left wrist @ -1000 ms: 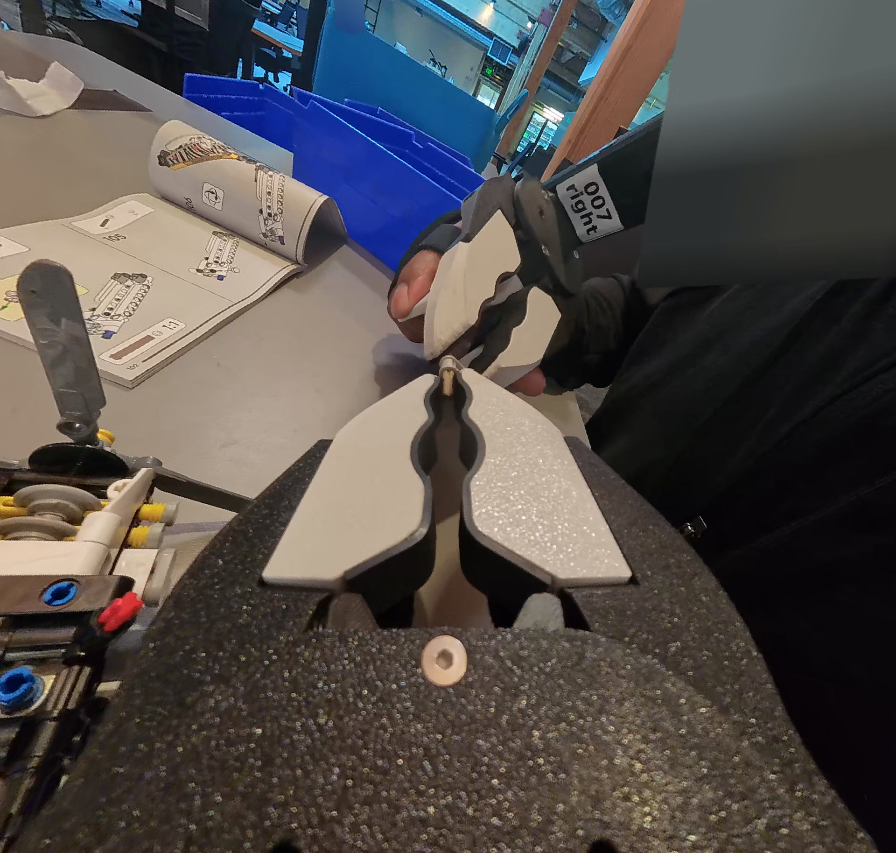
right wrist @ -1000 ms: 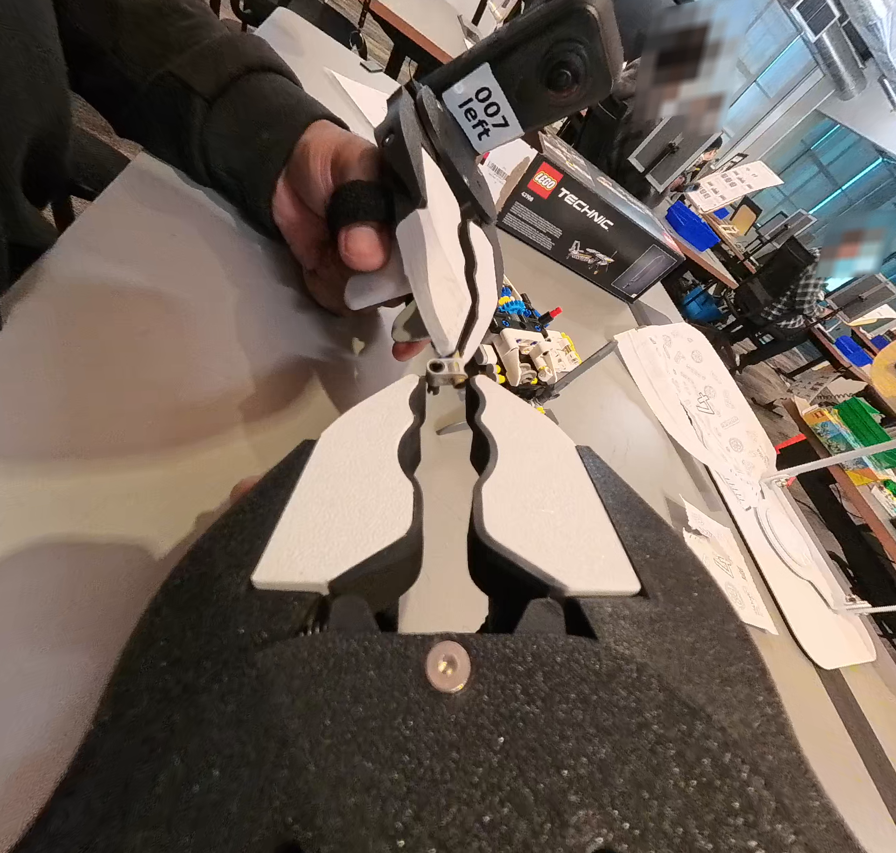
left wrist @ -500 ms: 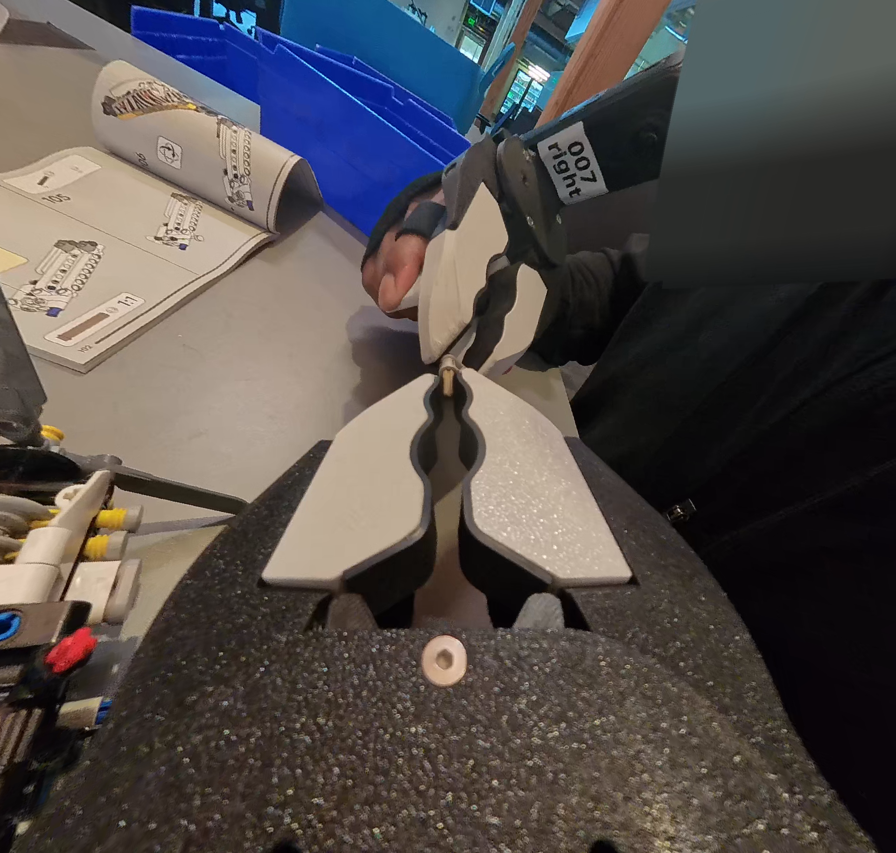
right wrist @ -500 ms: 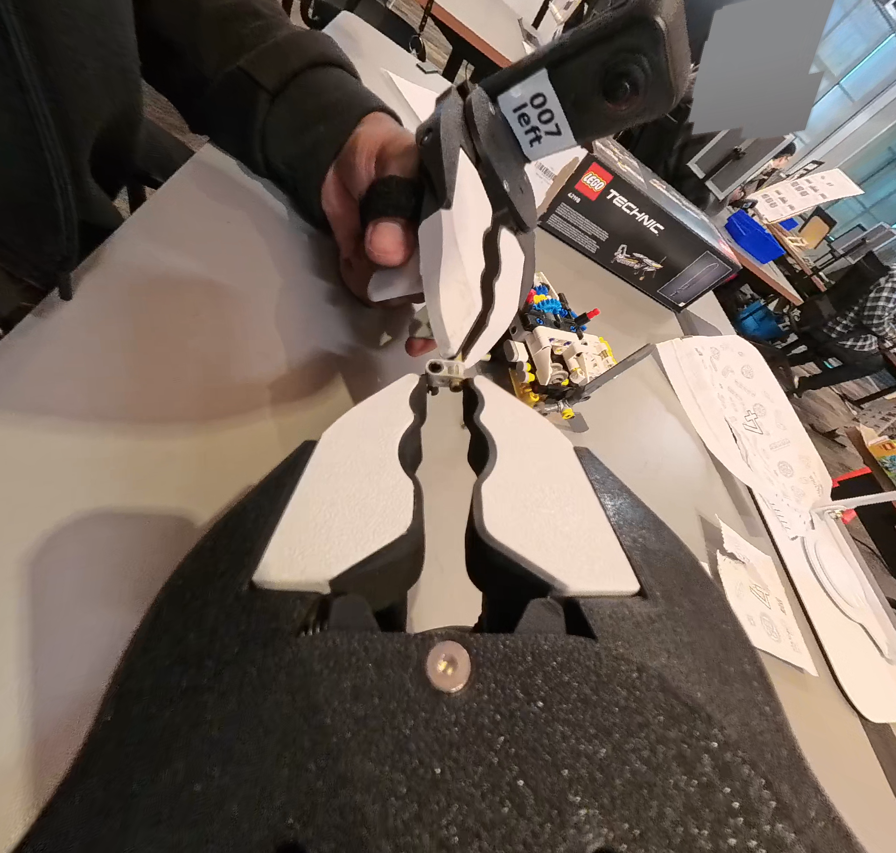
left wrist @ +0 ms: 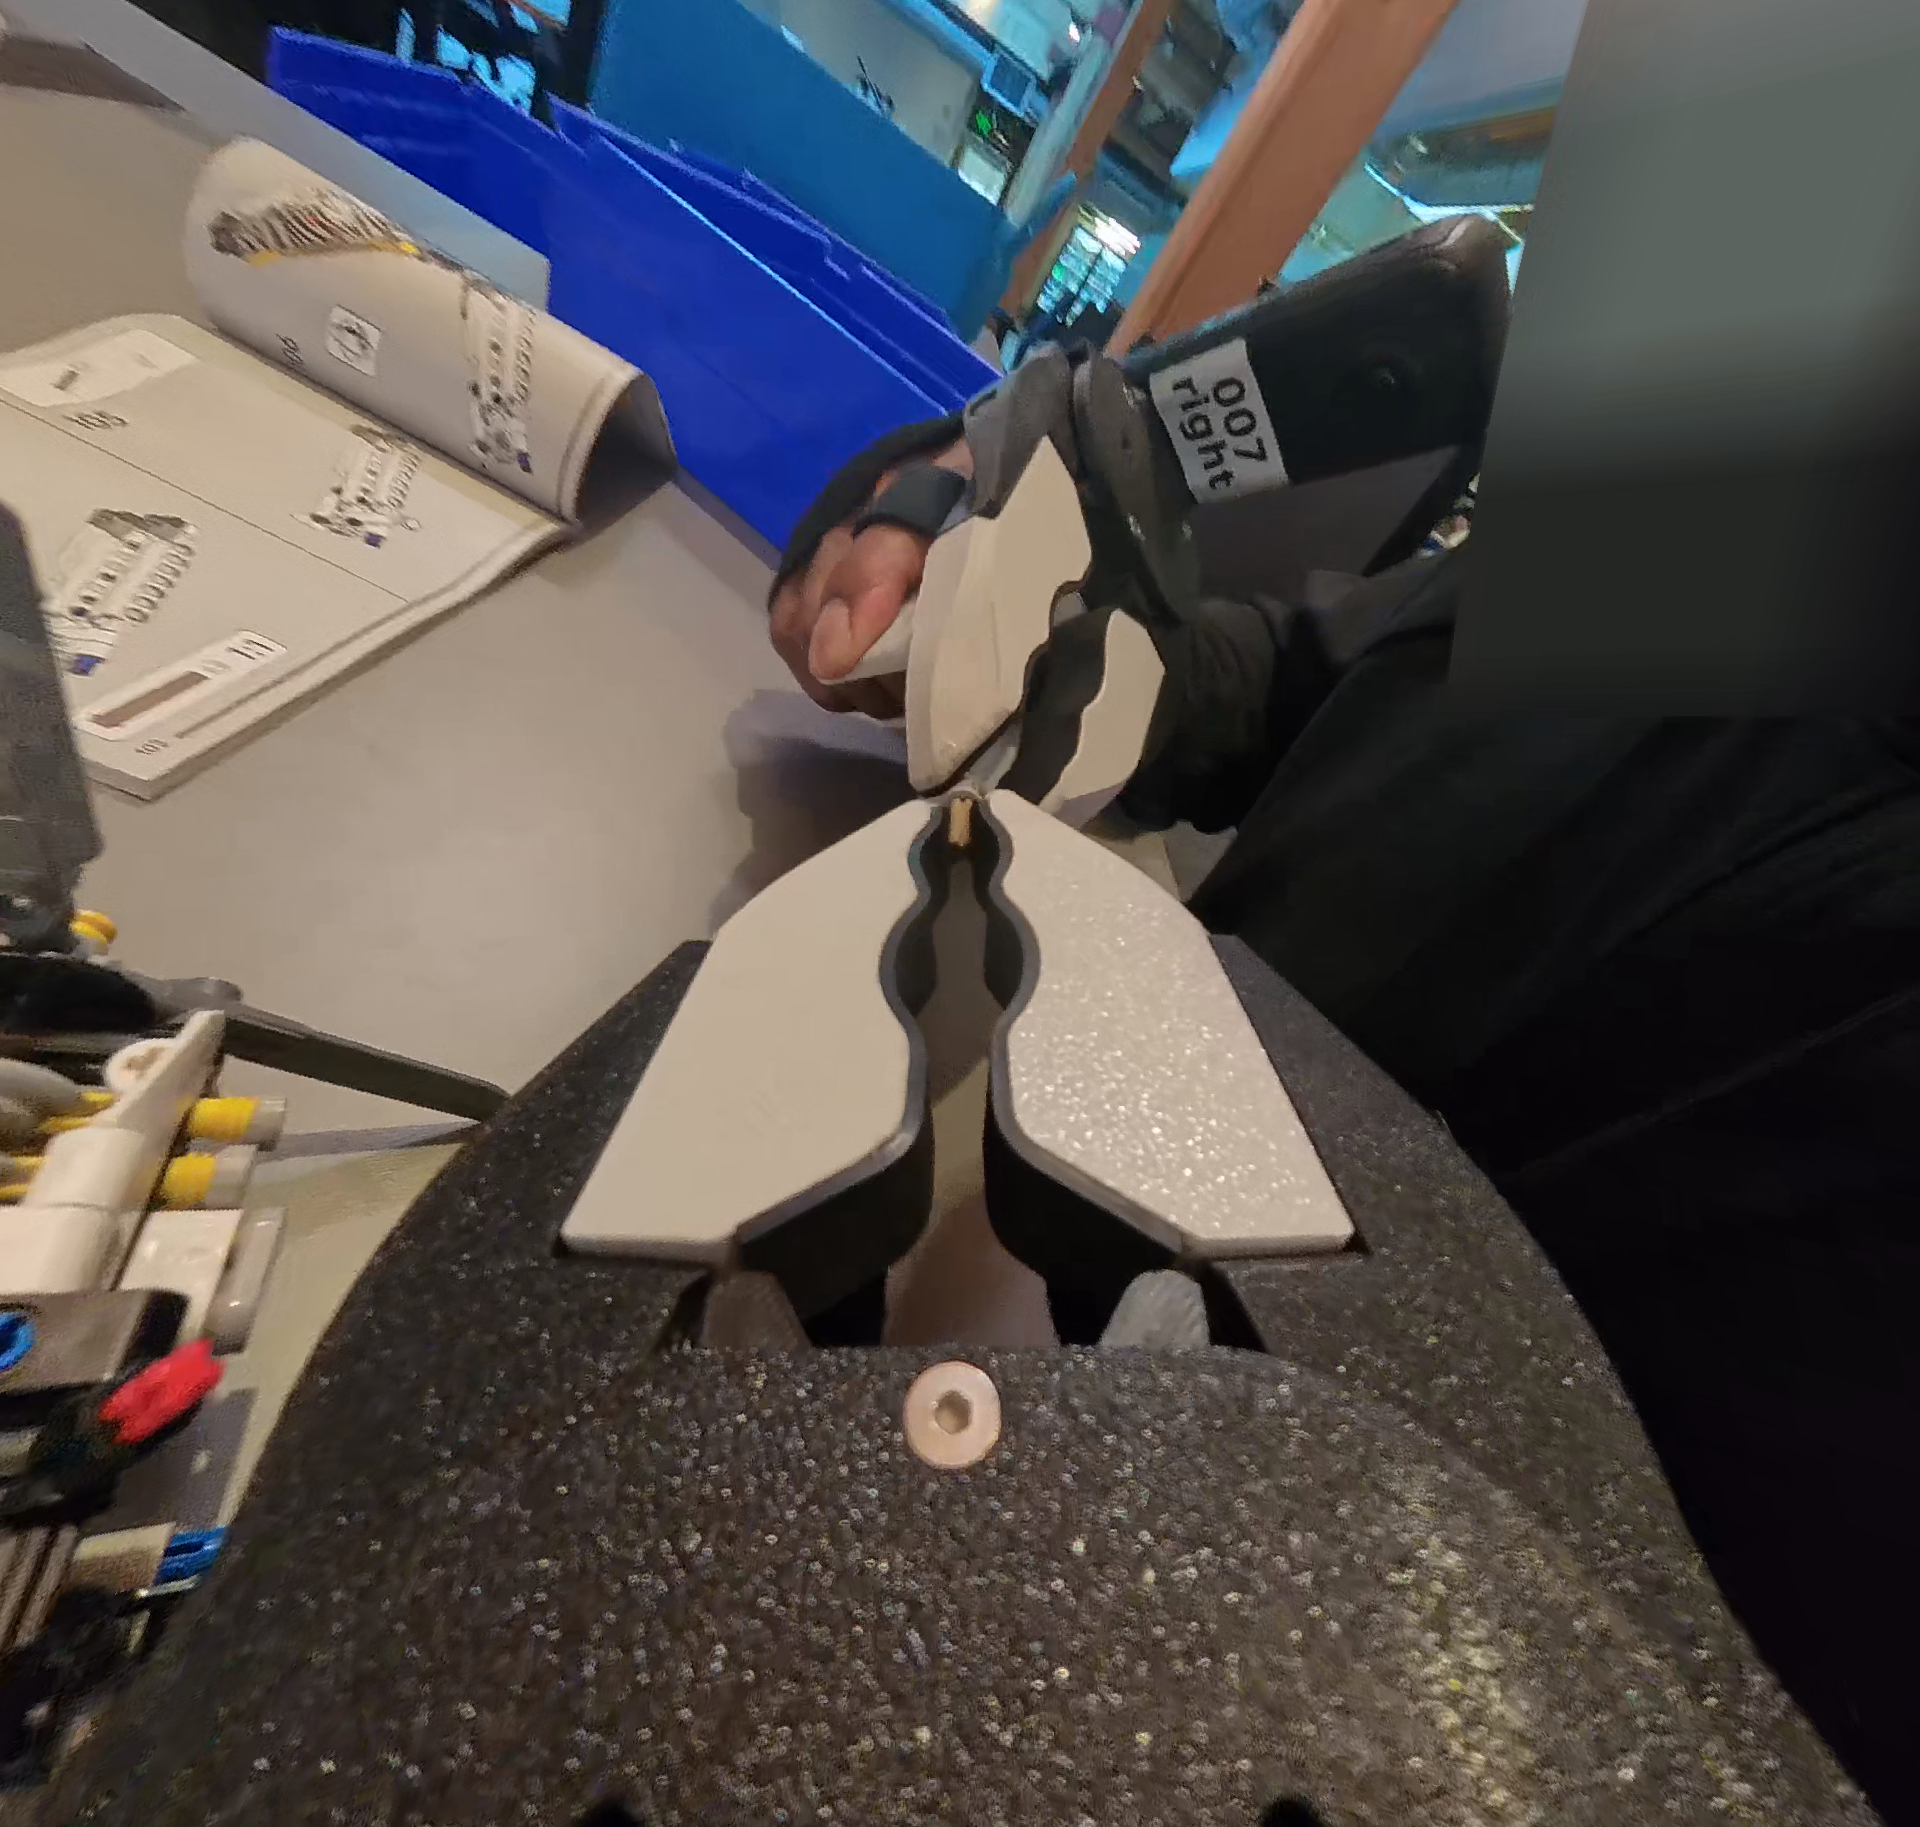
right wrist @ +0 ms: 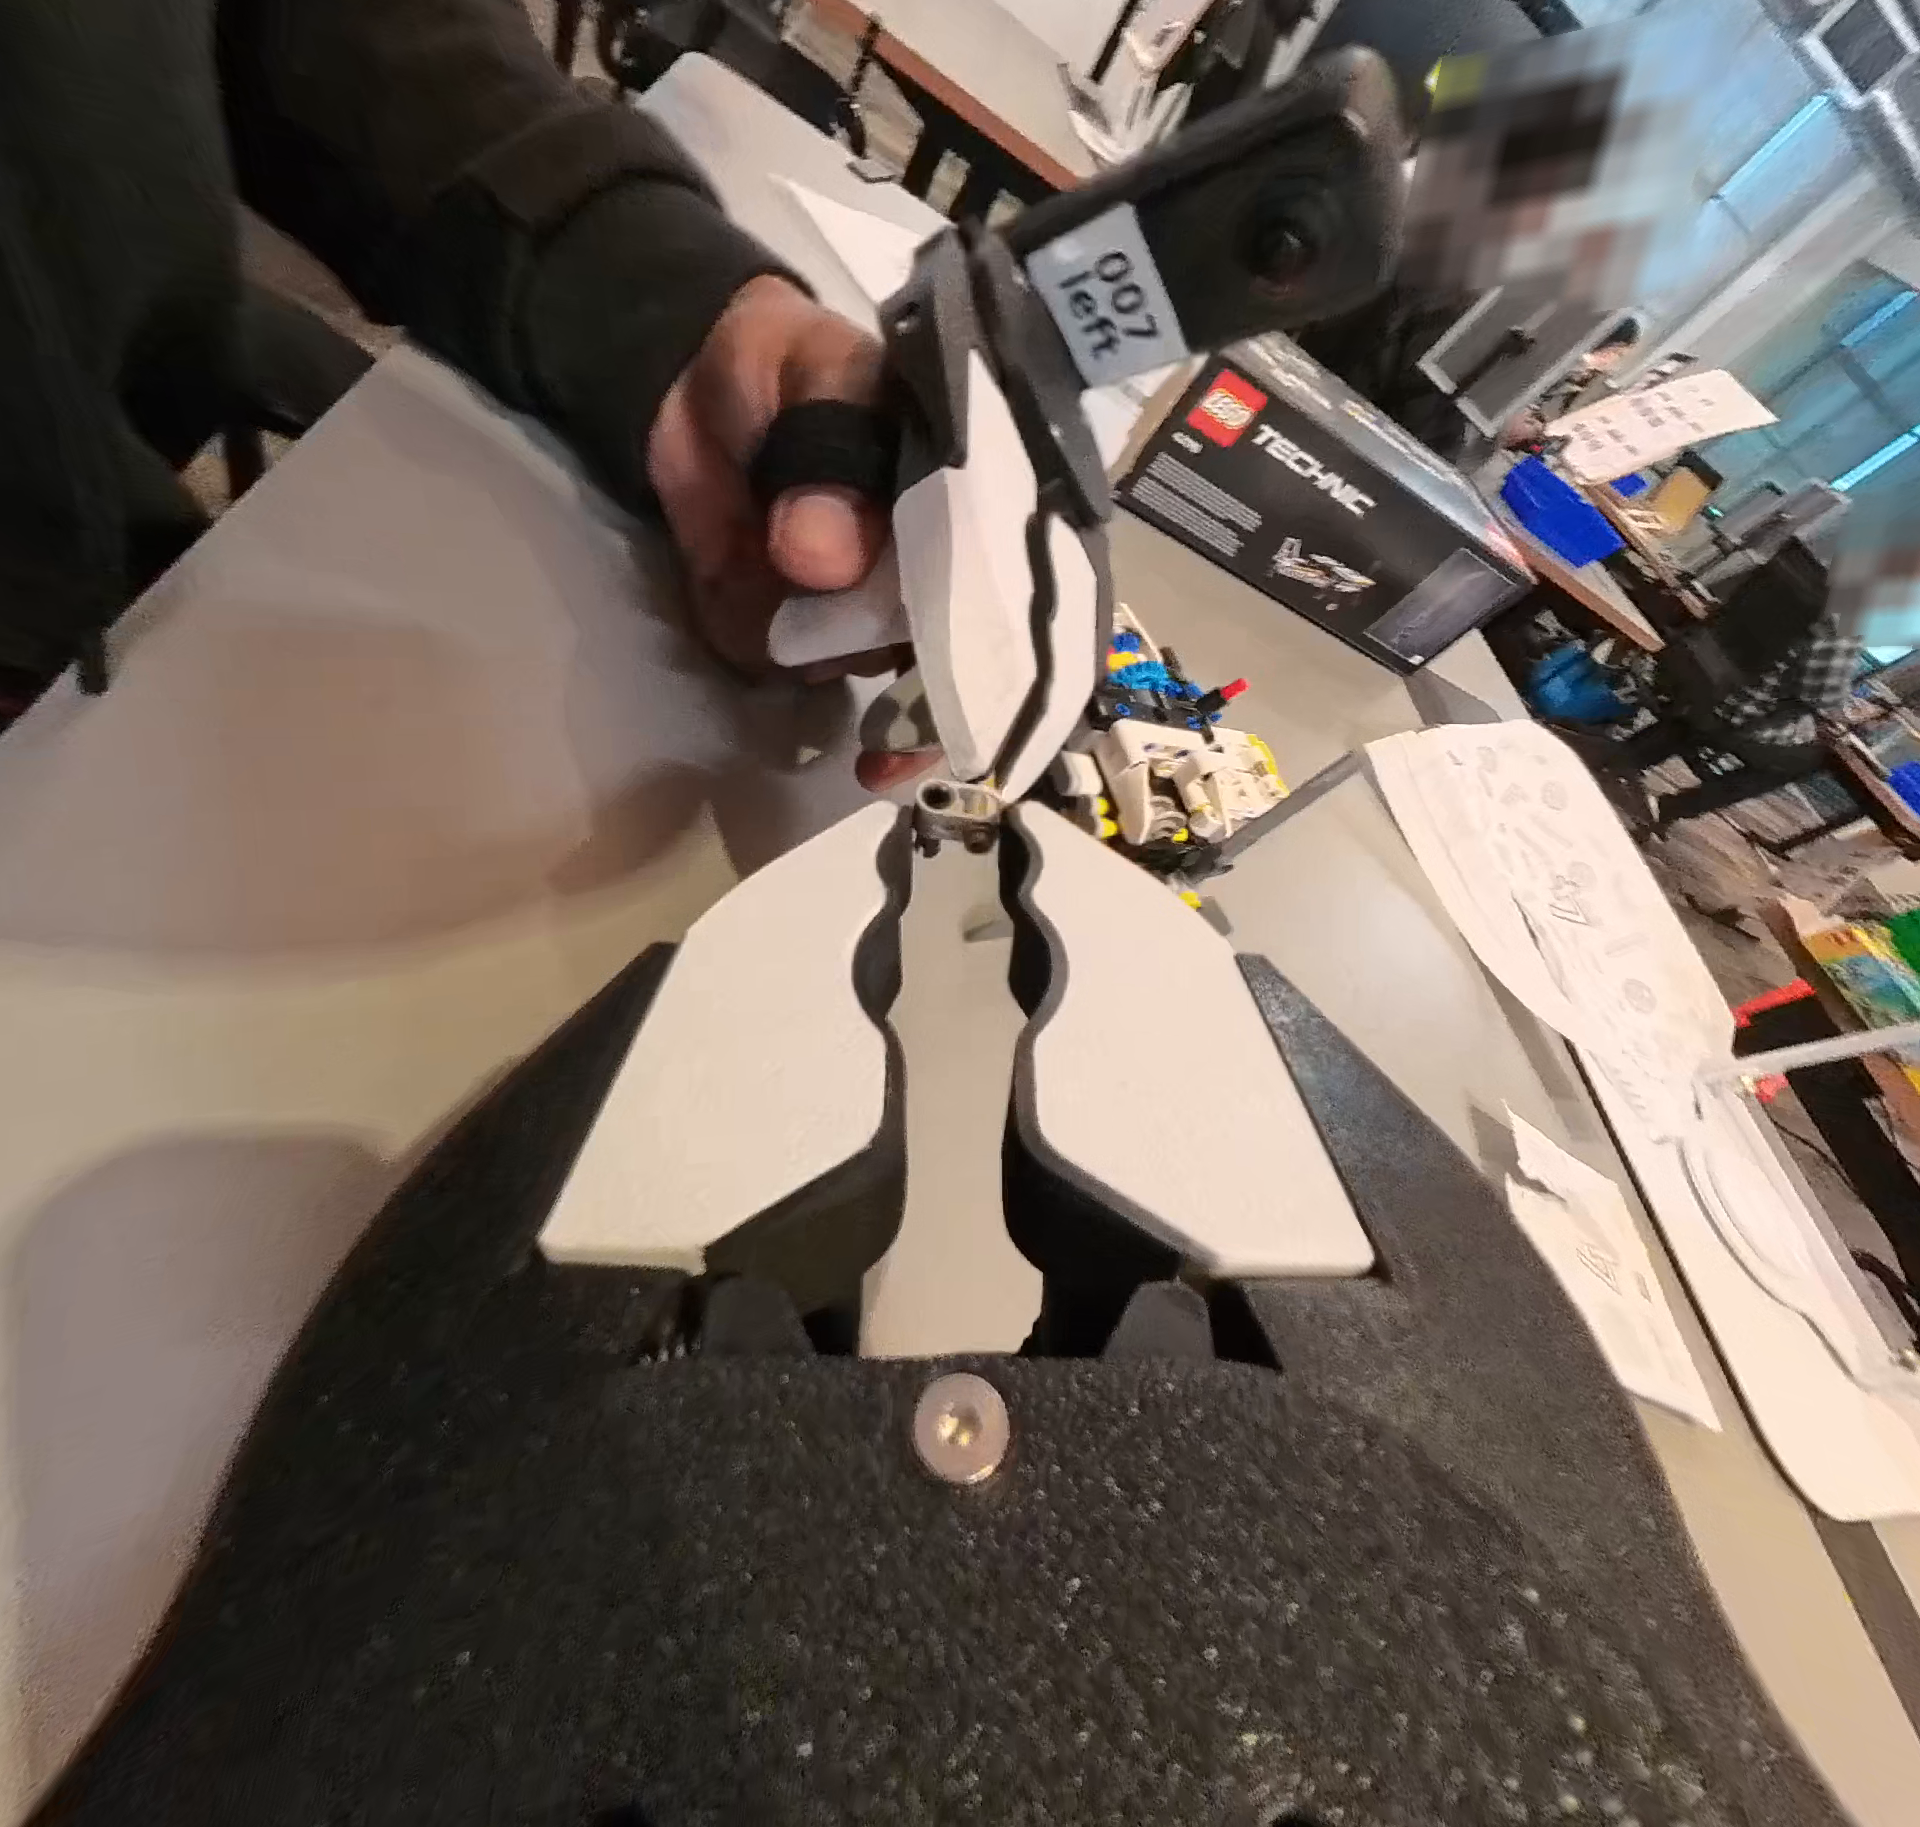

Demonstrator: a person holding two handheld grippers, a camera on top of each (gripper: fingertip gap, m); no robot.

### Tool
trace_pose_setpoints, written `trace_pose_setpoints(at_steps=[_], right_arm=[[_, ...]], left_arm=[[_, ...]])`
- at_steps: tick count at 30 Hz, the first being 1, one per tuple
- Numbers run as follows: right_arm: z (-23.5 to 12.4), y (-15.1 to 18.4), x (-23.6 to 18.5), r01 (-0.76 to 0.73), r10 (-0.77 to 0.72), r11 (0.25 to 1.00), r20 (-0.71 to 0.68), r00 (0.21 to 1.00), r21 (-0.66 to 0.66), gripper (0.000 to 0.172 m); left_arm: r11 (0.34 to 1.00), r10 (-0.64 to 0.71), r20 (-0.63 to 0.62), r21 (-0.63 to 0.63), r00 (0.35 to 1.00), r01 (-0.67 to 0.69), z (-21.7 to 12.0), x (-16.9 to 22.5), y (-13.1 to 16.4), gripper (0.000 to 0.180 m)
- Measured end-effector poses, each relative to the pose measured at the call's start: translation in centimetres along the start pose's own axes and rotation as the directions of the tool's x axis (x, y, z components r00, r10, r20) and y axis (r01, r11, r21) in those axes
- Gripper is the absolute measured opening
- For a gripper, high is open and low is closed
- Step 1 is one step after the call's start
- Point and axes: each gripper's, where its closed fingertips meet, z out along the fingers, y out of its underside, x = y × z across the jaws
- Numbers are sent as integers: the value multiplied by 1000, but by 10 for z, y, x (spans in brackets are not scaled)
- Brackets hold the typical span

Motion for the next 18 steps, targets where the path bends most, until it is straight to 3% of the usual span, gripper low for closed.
trace_pose_setpoints(at_steps=[4, 8, 18], right_arm=[[1, -2, 6, -46, 46, 999, -45, 998, 6, 16], [1, -3, 9, -46, 46, 999, -69, 997, -4, 16], [-3, -5, 2, -75, 74, 997, 24, 997, 23, 15]], left_arm=[[995, 79, 64, 50, 995, -83, -2, -2, -5, 6], [994, 78, 71, 68, 994, -83, -3, -3, -8, 6], [999, 23, -8, 30, 1000, -23, 1, 3, -3, 6]])
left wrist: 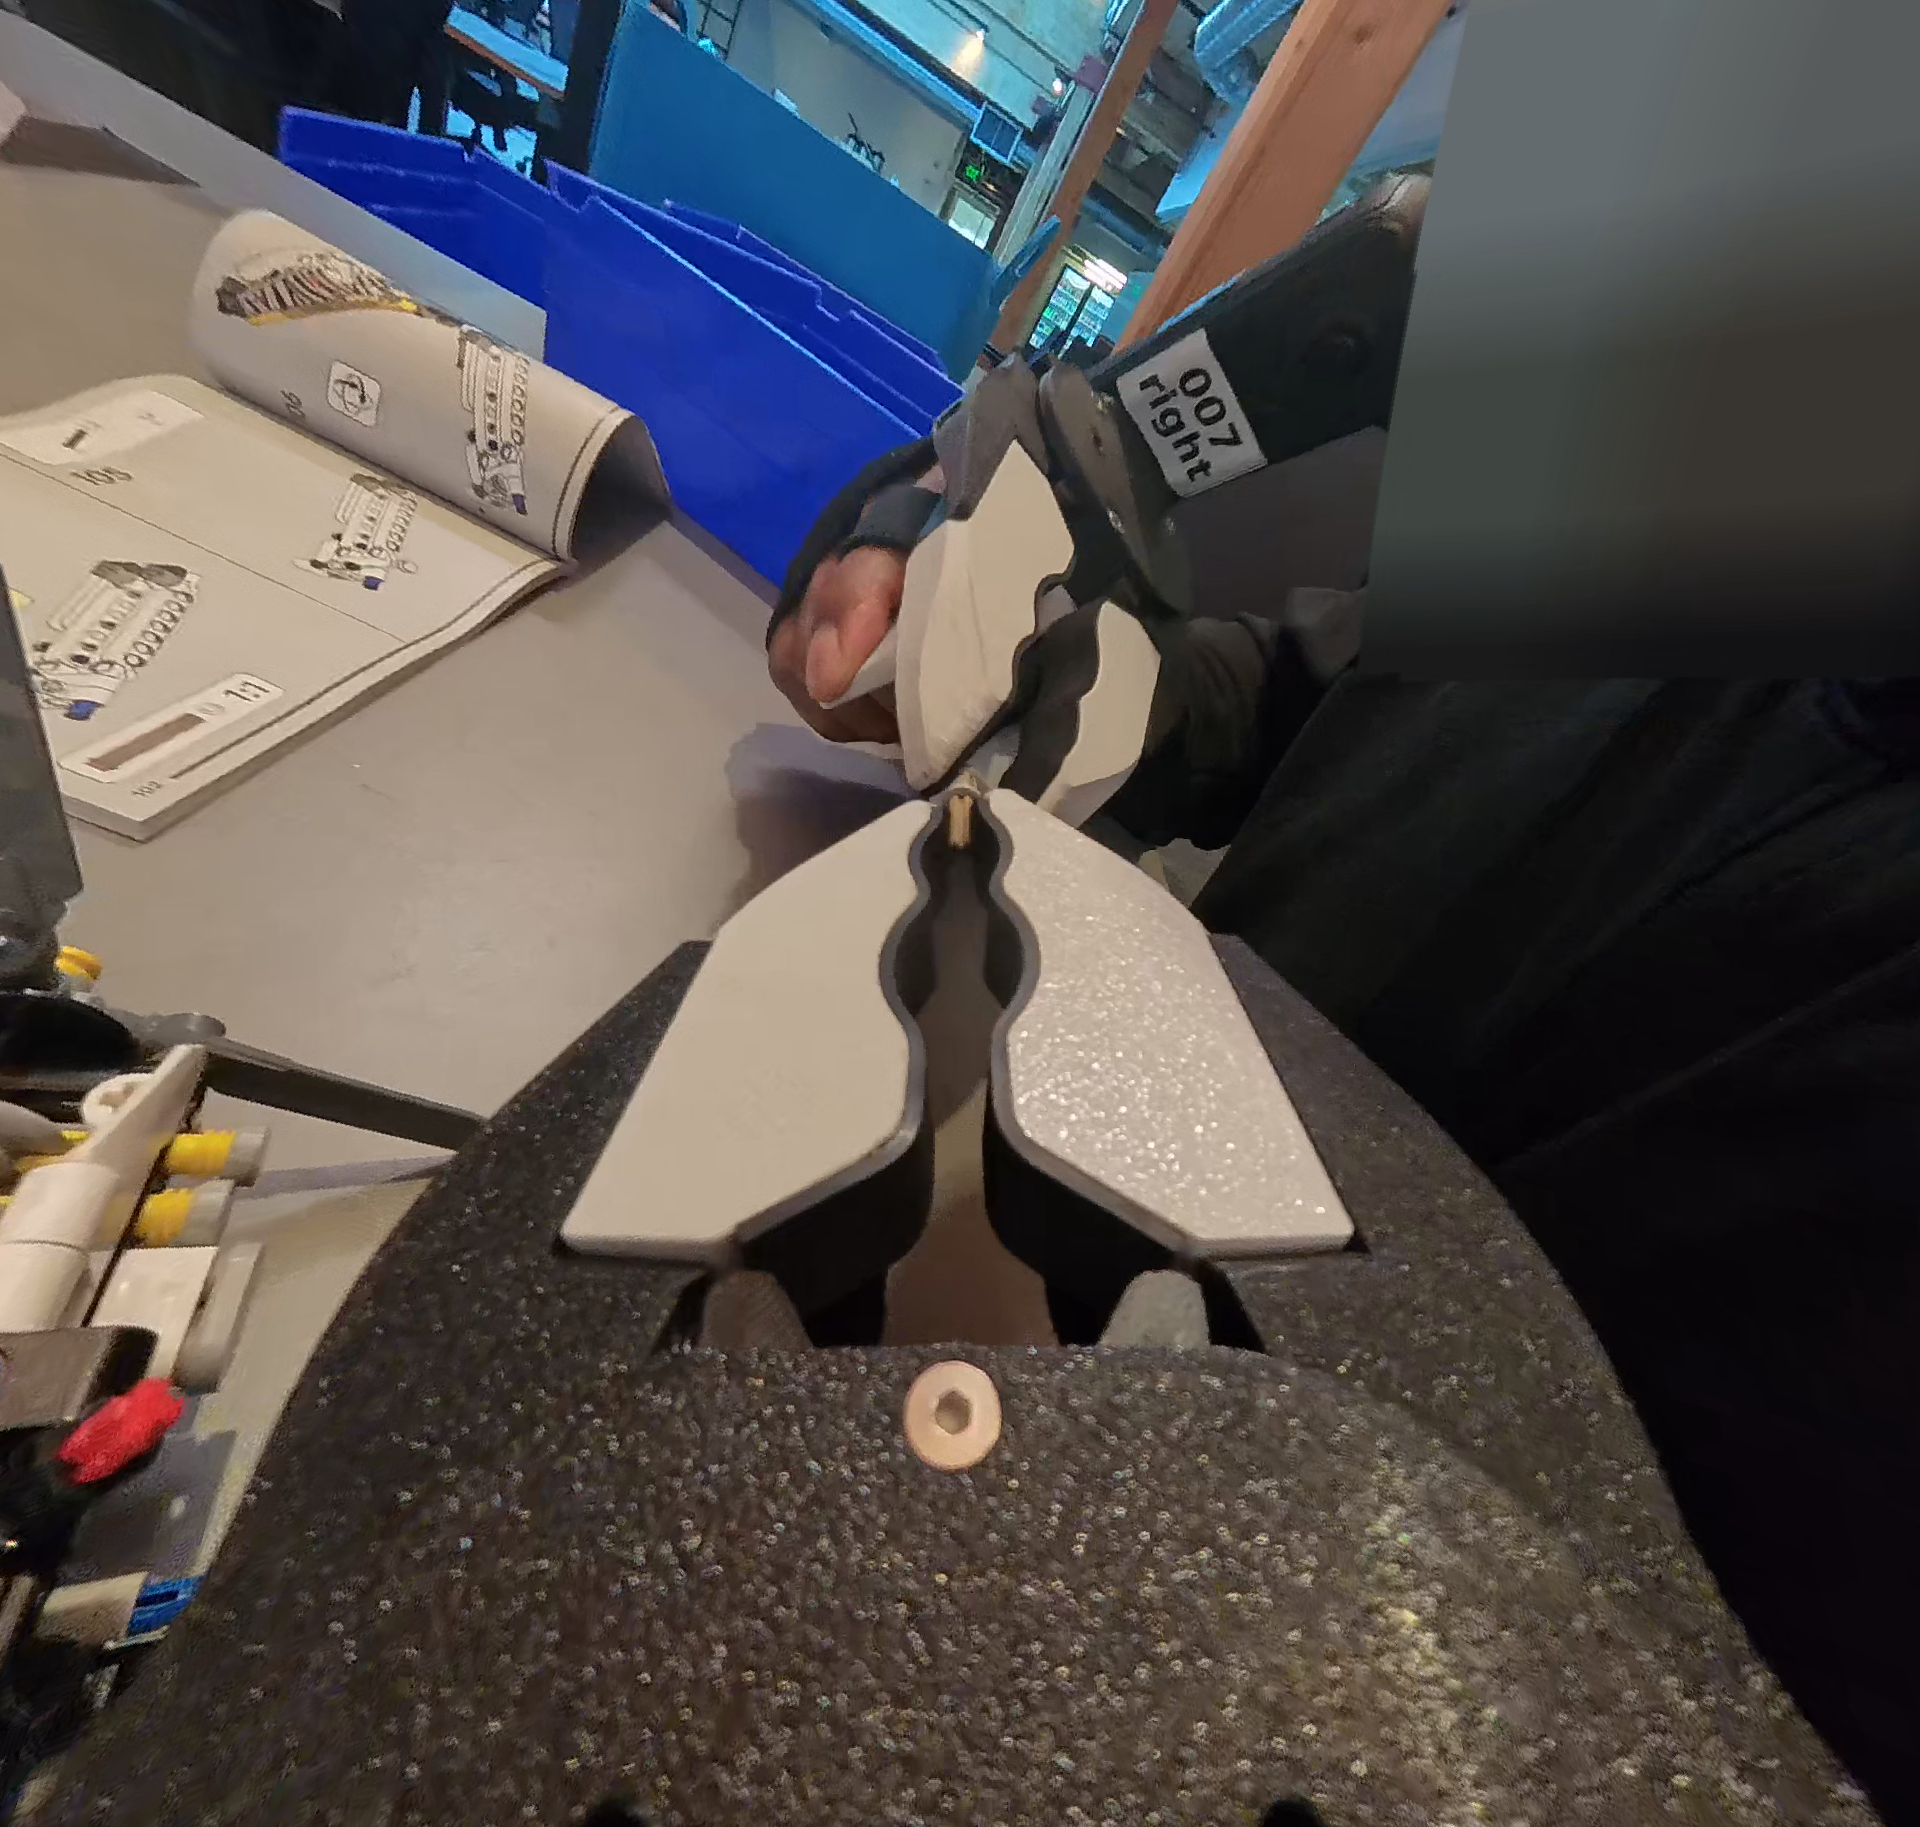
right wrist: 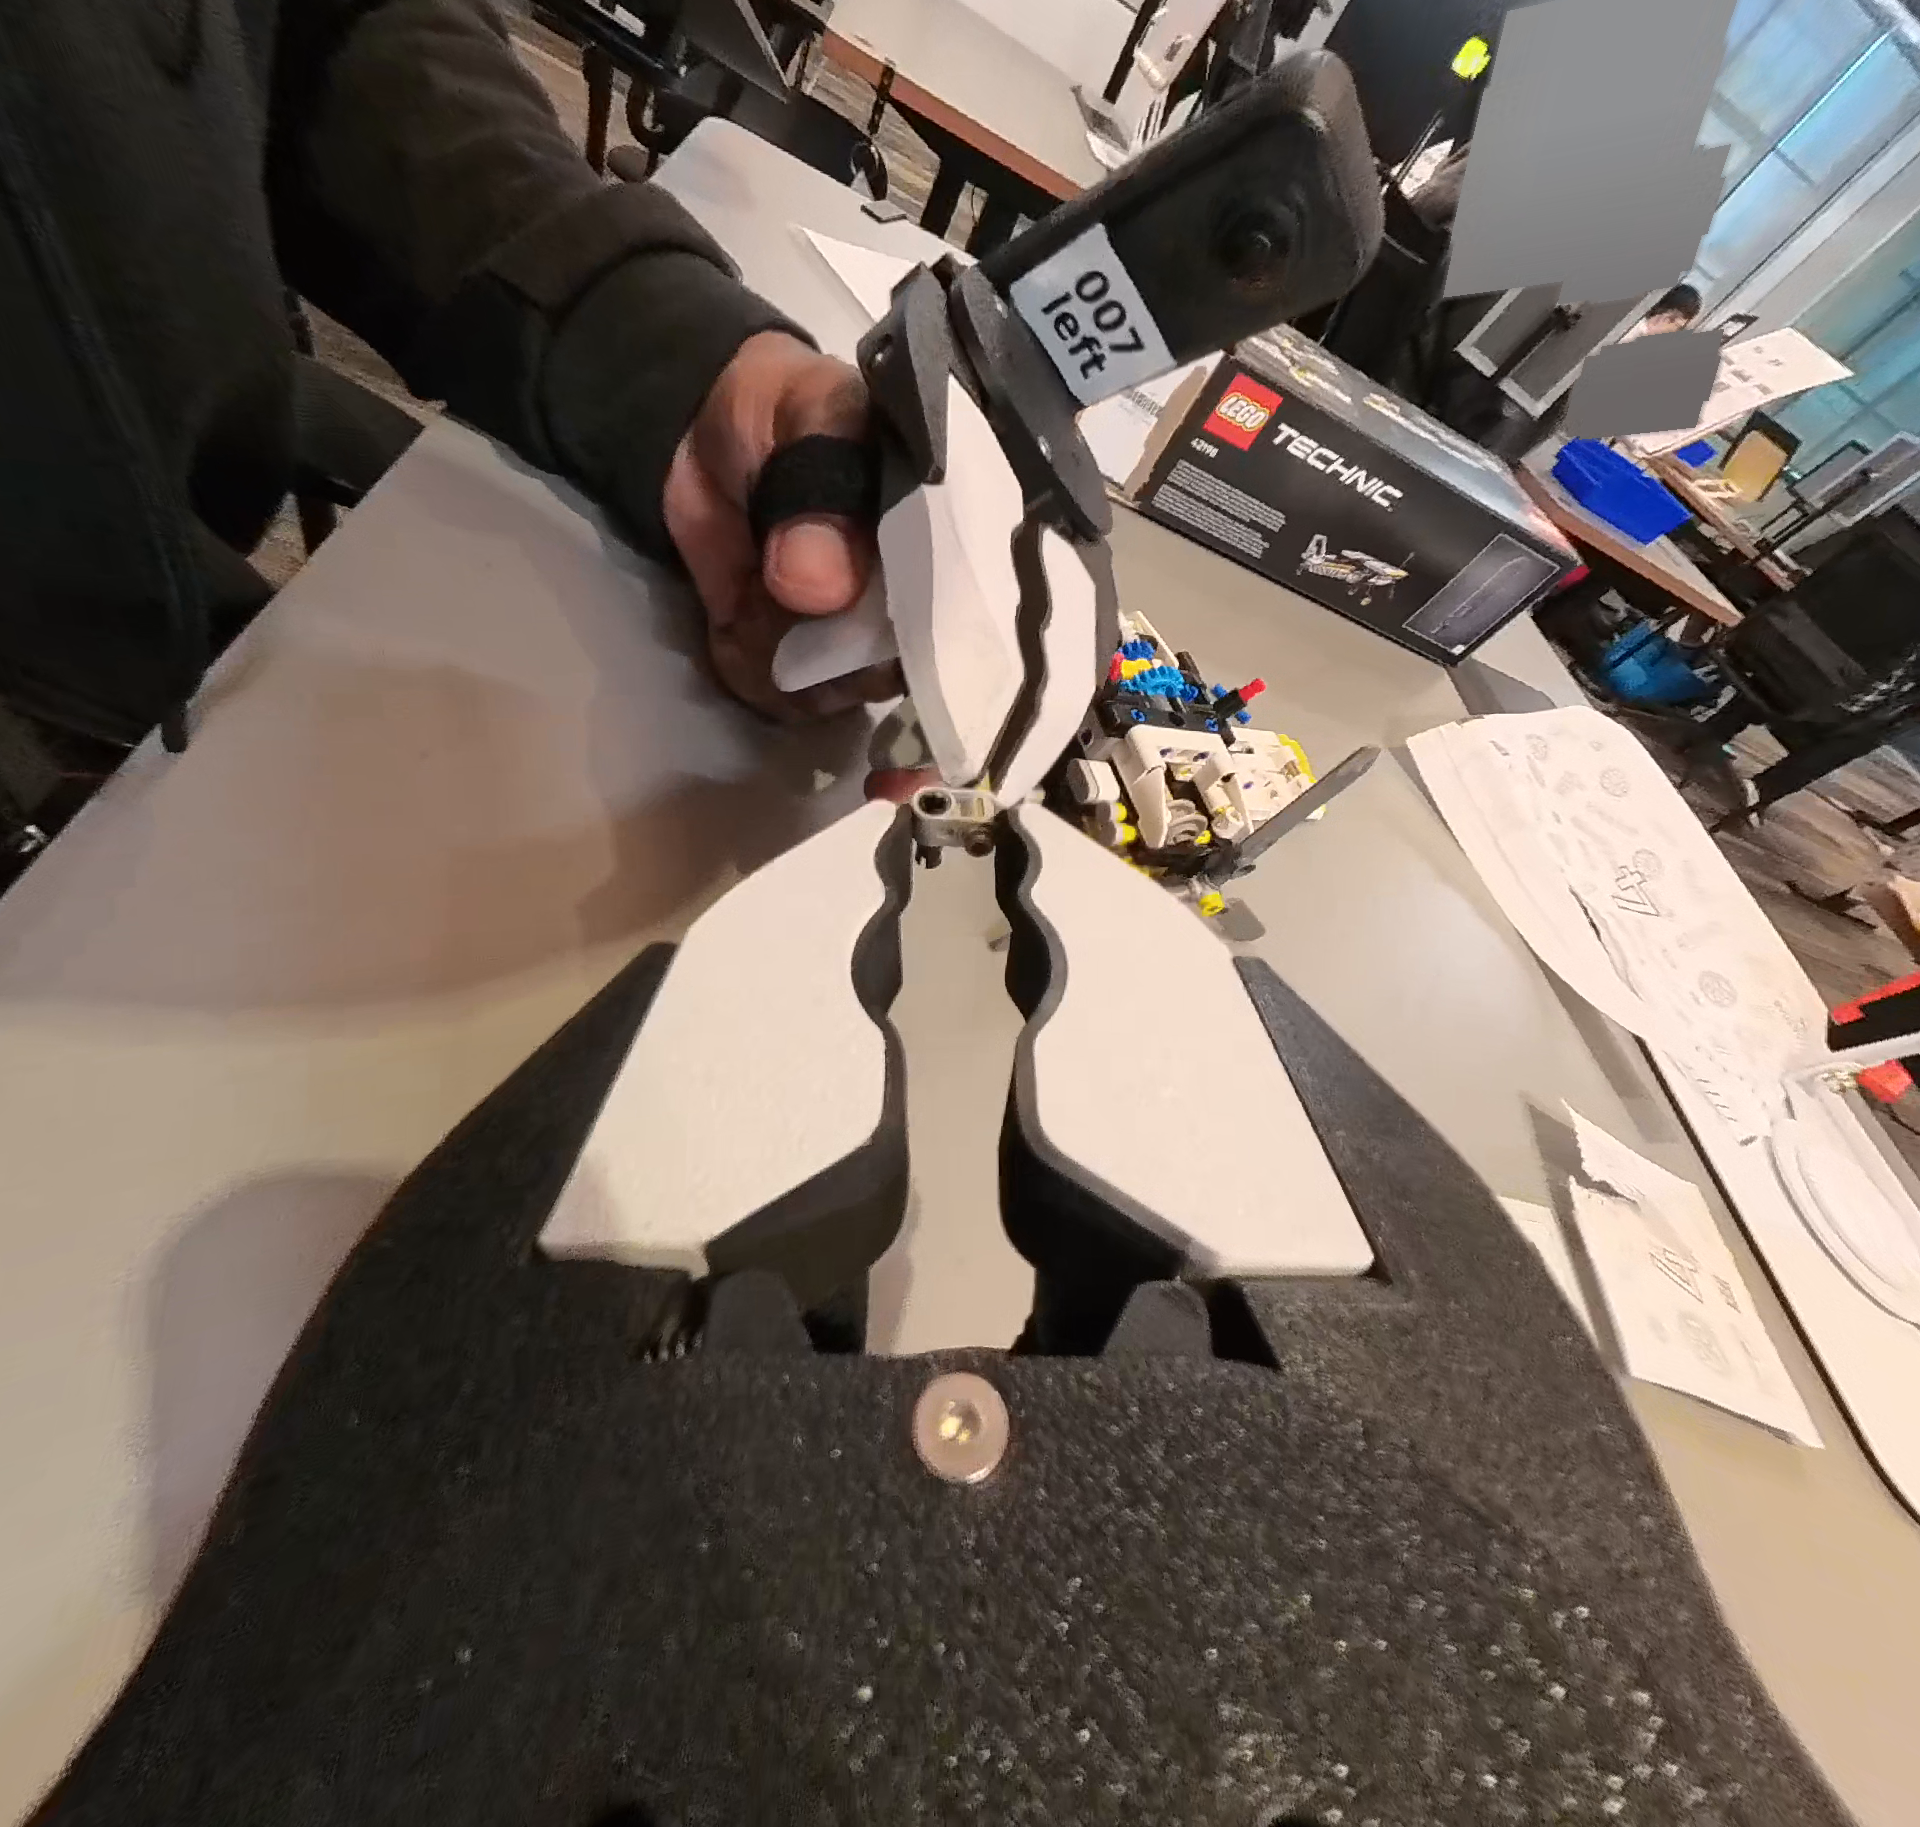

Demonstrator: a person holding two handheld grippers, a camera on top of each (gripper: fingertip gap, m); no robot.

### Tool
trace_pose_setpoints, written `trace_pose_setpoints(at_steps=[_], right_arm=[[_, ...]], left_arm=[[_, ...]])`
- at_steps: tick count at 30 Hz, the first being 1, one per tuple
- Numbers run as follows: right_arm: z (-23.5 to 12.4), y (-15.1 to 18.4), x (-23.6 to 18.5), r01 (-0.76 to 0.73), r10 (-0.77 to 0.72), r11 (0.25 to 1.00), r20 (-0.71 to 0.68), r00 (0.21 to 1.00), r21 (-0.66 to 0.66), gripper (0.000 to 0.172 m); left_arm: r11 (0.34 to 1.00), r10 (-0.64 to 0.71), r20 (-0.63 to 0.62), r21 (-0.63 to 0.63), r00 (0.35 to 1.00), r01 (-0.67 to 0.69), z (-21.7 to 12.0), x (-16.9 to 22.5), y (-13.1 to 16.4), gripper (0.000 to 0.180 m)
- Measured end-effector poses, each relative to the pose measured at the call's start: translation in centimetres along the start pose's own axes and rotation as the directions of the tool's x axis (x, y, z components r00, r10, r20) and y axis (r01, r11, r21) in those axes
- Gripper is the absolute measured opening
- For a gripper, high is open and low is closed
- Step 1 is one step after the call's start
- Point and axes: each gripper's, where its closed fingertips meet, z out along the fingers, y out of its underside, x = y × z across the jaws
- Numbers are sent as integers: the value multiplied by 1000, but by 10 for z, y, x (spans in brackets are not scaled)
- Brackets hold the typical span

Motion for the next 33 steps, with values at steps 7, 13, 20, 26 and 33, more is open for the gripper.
trace_pose_setpoints(at_steps=[7, 13, 20, 26, 33], right_arm=[[1, 4, -3, 0, 0, 1000, 32, 999, -11, 14], [2, 5, -5, 24, -23, 999, 50, 998, -26, 14], [3, 3, -3, 35, -35, 999, 7, 999, -21, 14], [-2, 4, 3, 64, -64, 998, -29, 997, -22, 14], [0, 5, 0, 124, -126, 991, -34, 991, -48, 15]], left_arm=[[999, -24, 4, -35, 1000, 24, 2, -2, 4, 6], [997, -54, -5, -61, 999, 54, 3, -1, 8, 6], [994, -107, -48, -43, 993, 105, 1, 0, 4, 6], [984, -177, -56, 3, 983, 177, -10, -4, -3, 14], [973, -229, -99, -53, 968, 224, -5, 2, 3, 13]])
